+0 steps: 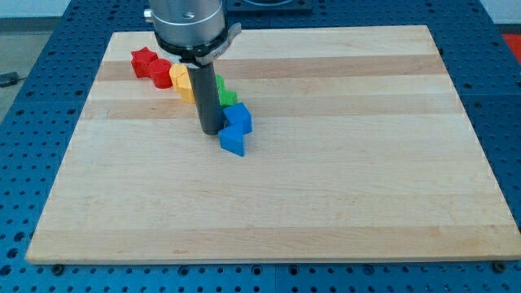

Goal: Slightly push the blue triangle to the bottom of the blue cube

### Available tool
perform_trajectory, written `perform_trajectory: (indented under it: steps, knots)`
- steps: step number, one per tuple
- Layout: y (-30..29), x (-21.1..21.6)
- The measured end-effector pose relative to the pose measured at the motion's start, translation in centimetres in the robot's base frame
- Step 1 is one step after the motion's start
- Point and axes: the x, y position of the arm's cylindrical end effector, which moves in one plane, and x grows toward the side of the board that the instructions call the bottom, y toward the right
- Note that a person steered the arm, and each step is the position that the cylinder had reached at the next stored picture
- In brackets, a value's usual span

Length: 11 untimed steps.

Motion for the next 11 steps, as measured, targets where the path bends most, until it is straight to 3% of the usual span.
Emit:
perform_trajectory:
  steps: [3, 5, 10, 11]
  knots:
    - [0.9, 0.9]
    - [-1.7, 4.7]
    - [7.1, 5.6]
    - [4.5, 6.8]
